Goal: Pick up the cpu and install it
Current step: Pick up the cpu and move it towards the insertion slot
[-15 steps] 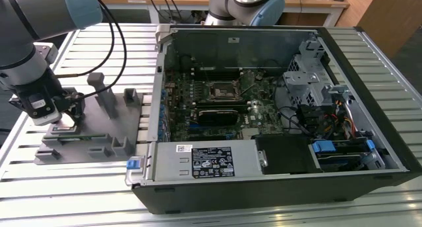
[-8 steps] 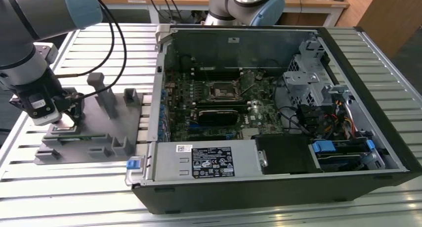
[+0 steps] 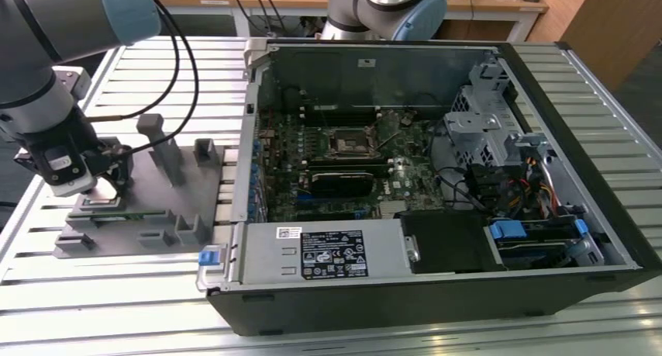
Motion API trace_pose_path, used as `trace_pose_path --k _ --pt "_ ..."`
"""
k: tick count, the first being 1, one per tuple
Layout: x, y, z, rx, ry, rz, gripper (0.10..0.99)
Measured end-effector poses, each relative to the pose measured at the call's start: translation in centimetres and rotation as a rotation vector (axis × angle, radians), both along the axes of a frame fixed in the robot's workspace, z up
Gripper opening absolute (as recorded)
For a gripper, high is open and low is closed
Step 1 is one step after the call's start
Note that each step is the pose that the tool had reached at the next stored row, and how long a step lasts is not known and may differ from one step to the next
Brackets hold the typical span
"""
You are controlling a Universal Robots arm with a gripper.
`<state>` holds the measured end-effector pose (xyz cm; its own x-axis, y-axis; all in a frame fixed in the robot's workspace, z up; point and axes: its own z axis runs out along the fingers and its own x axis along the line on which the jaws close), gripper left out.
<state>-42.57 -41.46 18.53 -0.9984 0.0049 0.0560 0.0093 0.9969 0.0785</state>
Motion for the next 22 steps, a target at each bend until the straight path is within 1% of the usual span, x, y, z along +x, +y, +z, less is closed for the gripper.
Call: trace_pose_path --k 1,2,3,4,5,6,7,8,9,16,17,18,19,21,22 --pt "0.0 0.0 0.05 0.0 0.0001 0.0 0.545" --pt "-0.01 0.0 0.13 0.0 0.0004 0.0 0.608" --pt "-0.02 0.0 0.16 0.0 -0.0003 0.0 0.608" --pt "-0.16 0.0 0.15 0.0 -0.0043 0.0 0.608" --pt "-0.33 0.0 0.16 0.0 -0.01 0.0 0.608" --pt "-0.44 0.0 0.17 0.0 -0.0143 0.0 0.608" --pt "-0.58 -0.01 0.17 0.0 -0.0206 0.0 0.608" --pt "-0.63 -0.01 0.17 0.0 -0.0248 0.0 0.608" --pt "-0.63 -0.02 0.17 0.0 -0.0258 0.0 0.608" --pt "-0.64 -0.02 -0.04 0.0 -0.0259 0.0 0.608" --pt "-0.64 -0.02 -0.04 0.0 -0.0255 0.0 0.592" --pt "-0.64 -0.02 -0.04 0.0 -0.0255 0.0 0.533" --pt "-0.64 -0.02 -0.04 0.0 -0.0256 0.0 0.533" --pt "-0.63 -0.01 0.12 0.0 -0.0265 0.0 0.533" --pt "-0.63 -0.01 0.37 0.0 -0.0262 0.0 0.533"
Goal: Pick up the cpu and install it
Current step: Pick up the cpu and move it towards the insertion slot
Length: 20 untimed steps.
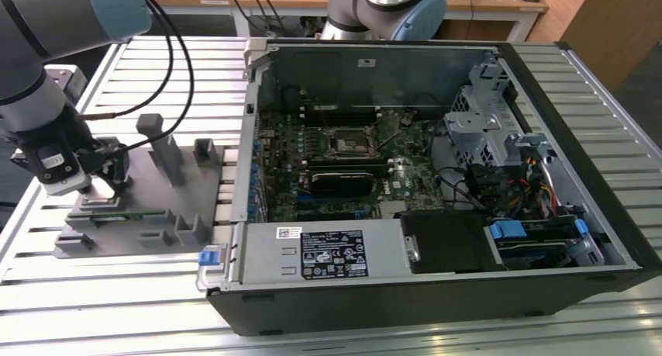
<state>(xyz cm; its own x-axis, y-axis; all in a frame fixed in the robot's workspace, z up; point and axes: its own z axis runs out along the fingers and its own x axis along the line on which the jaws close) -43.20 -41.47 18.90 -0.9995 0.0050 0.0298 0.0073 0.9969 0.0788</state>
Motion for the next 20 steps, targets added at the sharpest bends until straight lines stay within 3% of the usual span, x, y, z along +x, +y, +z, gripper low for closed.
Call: trace_pose_path --k 20 --pt "-0.06 0.0 8.87 0.0 0.0003 0.0 0.533"
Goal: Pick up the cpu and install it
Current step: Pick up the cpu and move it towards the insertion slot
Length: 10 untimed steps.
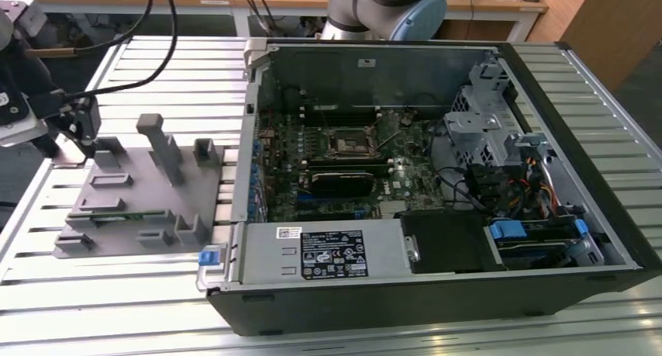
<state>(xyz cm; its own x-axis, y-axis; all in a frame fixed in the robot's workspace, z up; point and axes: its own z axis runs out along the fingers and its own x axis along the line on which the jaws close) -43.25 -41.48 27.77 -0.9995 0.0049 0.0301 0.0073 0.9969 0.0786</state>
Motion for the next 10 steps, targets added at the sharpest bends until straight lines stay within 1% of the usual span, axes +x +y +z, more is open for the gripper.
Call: trace_pose_path --k 10 --pt "-0.01 0.0 4.55 0.0 -0.0001 0.0 0.533"
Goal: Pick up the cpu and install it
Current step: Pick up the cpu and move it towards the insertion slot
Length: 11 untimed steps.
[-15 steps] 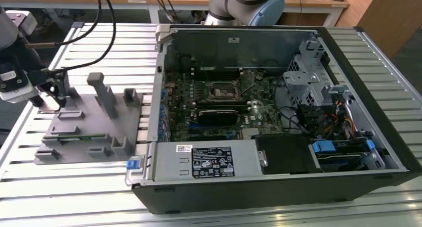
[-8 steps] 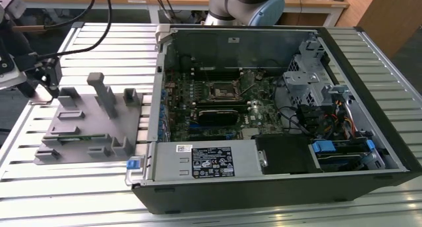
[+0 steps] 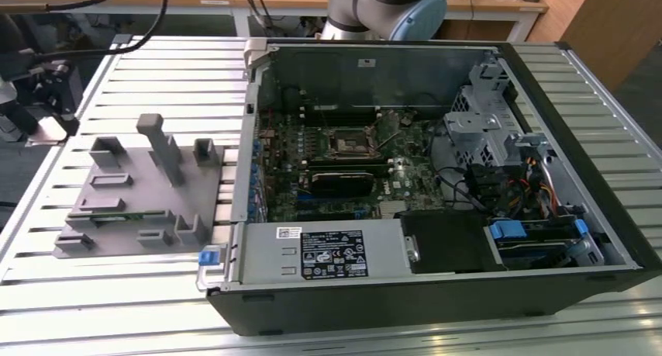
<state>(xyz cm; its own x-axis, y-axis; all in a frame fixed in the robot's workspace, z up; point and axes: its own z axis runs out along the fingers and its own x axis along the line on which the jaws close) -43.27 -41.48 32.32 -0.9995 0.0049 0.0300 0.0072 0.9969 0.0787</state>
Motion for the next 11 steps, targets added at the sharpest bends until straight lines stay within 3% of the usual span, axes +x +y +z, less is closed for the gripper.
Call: trace_pose_path --k 11 --pt "-0.01 0.0 4.99 0.0 0.0 0.0 0.533"
